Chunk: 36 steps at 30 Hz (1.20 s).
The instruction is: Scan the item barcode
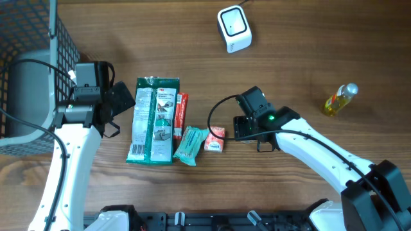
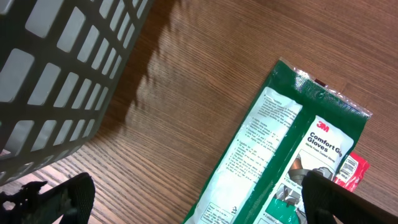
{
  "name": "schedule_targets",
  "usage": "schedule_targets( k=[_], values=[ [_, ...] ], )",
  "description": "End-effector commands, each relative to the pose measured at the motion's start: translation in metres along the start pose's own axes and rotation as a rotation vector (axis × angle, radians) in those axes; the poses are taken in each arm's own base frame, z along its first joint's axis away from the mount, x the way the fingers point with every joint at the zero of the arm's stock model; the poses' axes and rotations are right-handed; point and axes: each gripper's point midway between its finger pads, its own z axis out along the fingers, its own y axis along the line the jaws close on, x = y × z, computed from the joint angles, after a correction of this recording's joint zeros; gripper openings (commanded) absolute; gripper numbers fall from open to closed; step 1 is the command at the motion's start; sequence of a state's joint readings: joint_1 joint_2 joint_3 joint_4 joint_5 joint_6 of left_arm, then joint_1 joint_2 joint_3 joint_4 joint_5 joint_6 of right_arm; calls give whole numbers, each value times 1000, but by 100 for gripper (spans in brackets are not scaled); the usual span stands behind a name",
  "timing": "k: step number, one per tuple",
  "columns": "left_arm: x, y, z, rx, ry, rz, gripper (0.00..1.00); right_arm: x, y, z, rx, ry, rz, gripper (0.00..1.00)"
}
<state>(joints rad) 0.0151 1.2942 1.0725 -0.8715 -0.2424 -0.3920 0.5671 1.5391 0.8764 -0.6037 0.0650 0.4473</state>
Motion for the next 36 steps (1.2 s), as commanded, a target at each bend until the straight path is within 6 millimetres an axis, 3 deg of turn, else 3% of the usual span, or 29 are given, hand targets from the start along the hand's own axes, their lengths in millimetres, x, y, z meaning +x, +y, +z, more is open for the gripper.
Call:
schedule_targets(
  k=[1, 23, 36],
  values=[
    [-5, 2, -1, -10, -12, -18, 100, 14, -7, 10, 27, 34, -8, 70],
    [-5, 2, -1, -10, -12, -18, 100, 14, -7, 11, 26, 31, -8, 70],
    [-5, 2, -1, -10, -12, -18, 100, 10, -8, 11, 33, 13, -35, 75]
  ],
)
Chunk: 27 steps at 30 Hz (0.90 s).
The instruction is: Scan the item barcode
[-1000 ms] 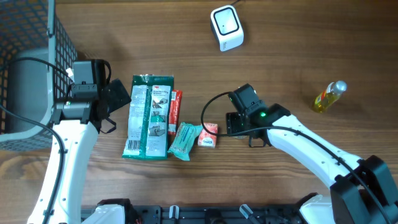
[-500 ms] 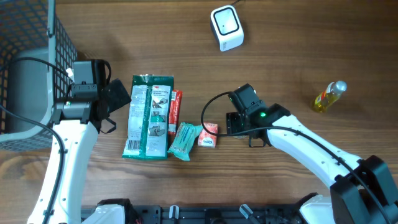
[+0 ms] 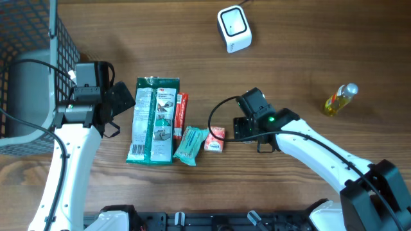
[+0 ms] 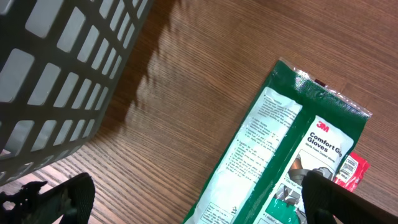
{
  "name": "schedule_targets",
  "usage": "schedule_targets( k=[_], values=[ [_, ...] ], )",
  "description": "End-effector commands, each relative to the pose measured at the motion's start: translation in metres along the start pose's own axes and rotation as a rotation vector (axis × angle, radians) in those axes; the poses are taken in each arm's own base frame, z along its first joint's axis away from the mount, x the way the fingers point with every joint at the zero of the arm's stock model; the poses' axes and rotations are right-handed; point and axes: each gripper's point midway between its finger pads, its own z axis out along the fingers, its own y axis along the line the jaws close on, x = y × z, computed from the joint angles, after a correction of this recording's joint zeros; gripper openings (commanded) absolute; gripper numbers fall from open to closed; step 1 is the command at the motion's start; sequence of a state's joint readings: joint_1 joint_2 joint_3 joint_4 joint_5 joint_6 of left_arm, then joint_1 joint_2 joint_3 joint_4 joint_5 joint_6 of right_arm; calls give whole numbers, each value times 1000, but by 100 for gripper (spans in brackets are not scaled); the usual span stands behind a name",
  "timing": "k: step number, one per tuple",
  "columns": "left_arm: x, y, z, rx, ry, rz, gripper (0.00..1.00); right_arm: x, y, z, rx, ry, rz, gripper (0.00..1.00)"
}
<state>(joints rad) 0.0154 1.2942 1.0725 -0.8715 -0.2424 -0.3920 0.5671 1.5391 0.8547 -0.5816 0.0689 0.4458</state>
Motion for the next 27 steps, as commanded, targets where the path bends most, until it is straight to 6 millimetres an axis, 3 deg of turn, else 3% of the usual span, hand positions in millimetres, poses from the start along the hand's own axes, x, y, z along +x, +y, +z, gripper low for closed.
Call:
schedule_targets(
  k=[1, 5, 10, 17, 24, 27],
  values=[
    [-5, 2, -1, -10, -12, -18, 100, 5, -5, 7, 27, 8, -33, 75],
    [-4, 2, -1, -10, -12, -18, 100, 5, -5, 7, 26, 7, -31, 75],
    [-5, 2, -1, -10, -13, -18, 100, 4, -5, 7, 24, 3, -35, 84],
    [-4, 2, -1, -10, -12, -18, 100, -9, 3, 0, -60, 8, -66, 87],
    [-5, 2, -1, -10, -12, -18, 100, -11, -5, -12, -91, 64, -57, 87],
    [-5, 2, -1, -10, -12, -18, 100, -9, -14, -11, -41, 71, -59, 78]
  ],
)
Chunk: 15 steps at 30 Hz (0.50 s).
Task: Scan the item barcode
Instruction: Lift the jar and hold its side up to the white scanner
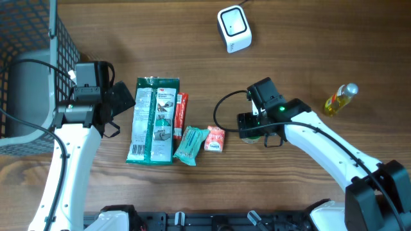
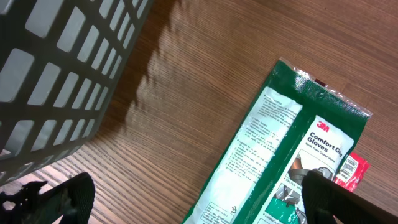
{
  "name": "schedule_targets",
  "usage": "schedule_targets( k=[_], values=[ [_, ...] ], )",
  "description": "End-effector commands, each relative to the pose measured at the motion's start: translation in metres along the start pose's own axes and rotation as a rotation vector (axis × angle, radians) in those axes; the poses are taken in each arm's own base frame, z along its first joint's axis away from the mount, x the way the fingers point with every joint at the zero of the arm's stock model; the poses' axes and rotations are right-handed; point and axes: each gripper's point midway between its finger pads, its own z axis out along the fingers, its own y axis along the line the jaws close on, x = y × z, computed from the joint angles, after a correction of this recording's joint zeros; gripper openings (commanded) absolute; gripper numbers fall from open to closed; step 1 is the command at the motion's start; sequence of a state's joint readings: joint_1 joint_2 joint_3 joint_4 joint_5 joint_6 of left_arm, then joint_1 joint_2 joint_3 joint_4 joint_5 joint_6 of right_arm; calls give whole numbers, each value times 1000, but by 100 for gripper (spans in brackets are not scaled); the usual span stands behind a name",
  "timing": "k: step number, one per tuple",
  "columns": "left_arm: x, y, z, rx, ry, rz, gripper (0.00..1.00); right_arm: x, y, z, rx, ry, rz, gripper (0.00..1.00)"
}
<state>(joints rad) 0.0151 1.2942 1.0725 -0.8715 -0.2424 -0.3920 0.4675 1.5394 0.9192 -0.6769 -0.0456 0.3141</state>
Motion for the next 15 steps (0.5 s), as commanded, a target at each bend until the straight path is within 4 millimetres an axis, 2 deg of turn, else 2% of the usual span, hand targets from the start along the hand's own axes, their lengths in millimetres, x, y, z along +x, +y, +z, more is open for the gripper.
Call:
schedule_targets(
  k=[1, 11, 13, 15],
  values=[
    [-5, 2, -1, -10, -12, -18, 100, 0, -7, 0, 41, 17, -22, 78],
    [-5, 2, -1, -10, -12, -18, 100, 18, -10, 9, 38, 58, -19, 80],
    [-5, 2, -1, -10, -12, -18, 100, 18, -11, 12, 41, 54, -19, 78],
    [-5, 2, -1, -10, -12, -18, 100, 18, -11, 12, 40, 53, -18, 68]
  ],
)
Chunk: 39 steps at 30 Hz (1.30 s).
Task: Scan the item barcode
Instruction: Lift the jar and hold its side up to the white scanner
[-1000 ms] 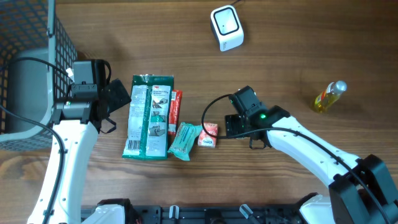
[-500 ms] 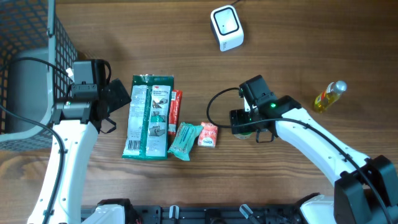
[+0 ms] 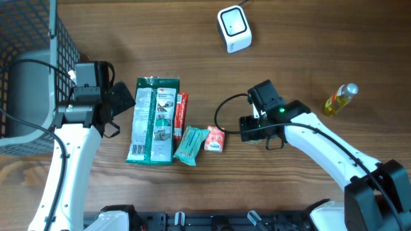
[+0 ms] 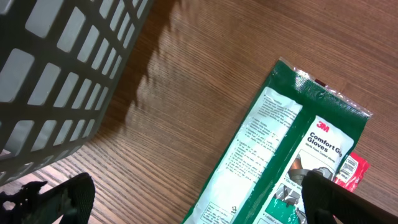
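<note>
Four packs lie side by side mid-table: a green glove pack [image 3: 154,120] [image 4: 292,155], a red pack [image 3: 182,110], a teal pack [image 3: 191,144] and a small red pack [image 3: 215,139]. The white scanner [image 3: 234,28] stands at the far edge. My left gripper [image 4: 193,208] is open just left of the glove pack, with one fingertip over its top end. My right gripper [image 3: 247,128] sits a short way right of the small red pack with a gap between them; this view does not show its jaws.
A dark wire basket [image 3: 32,58] [image 4: 56,68] fills the far left corner, close behind my left arm. A yellow bottle [image 3: 340,99] lies at the right. A black cable loops beside the right gripper.
My right gripper has shifted slightly further right, away from the small red pack. The packs and my left arm have not moved.
At the two oldest moments my right gripper was close against the right side of the small red pack. Then it stood further right with its wrist turned, clear of the pack, which stayed on the table. My left arm kept still throughout.
</note>
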{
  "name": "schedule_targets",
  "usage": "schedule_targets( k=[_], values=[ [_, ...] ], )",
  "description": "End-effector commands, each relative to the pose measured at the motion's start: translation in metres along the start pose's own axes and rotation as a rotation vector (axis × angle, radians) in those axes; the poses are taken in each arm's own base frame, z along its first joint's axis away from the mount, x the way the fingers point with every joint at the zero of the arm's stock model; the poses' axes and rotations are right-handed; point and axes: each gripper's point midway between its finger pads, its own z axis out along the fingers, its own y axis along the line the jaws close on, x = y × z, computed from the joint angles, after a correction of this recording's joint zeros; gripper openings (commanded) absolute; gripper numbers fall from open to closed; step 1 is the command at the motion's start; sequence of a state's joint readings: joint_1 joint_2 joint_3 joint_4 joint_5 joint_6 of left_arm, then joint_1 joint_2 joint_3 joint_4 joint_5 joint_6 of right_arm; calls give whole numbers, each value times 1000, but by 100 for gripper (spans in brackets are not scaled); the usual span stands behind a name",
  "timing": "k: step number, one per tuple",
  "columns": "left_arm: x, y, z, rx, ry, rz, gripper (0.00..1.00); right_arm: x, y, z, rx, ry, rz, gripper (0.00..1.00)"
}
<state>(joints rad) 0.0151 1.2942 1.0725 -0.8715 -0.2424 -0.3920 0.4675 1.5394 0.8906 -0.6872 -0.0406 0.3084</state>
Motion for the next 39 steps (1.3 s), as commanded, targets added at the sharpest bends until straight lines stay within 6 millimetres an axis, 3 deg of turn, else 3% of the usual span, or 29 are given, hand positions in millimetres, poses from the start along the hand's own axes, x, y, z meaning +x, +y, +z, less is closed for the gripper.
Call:
schedule_targets(
  k=[1, 6, 13, 17, 23, 26, 29, 32, 34, 38, 39],
  values=[
    [-5, 2, -1, -10, -12, -18, 100, 5, -5, 7, 24, 17, -15, 66],
    [-5, 2, -1, -10, -12, -18, 100, 4, -5, 7, 23, 15, -16, 66],
    [-5, 2, -1, -10, -12, -18, 100, -8, -1, -7, 18, -1, -21, 55],
    [-5, 2, -1, -10, -12, -18, 100, -23, 6, -39, 16, -3, -73, 49],
    [-5, 2, -1, -10, -12, -18, 100, -45, 17, -111, 9, -7, -75, 39],
    [-5, 2, -1, -10, -13, -18, 100, -50, 34, -150, -82, -13, -147, 38],
    [-5, 2, -1, -10, -12, -18, 100, -68, 38, -195, -124, -92, -131, 34],
    [-5, 2, -1, -10, -12, -18, 100, -98, 39, -235, -159, -241, -125, 33],
    [-5, 2, -1, -10, -12, -18, 100, -106, 39, -238, -156, -281, -174, 33],
    [-5, 2, -1, -10, -12, -18, 100, -119, 41, -225, -141, -289, -271, 32],
    [-5, 2, -1, -10, -12, -18, 100, -126, 42, -220, -139, -295, -270, 28]
  ],
)
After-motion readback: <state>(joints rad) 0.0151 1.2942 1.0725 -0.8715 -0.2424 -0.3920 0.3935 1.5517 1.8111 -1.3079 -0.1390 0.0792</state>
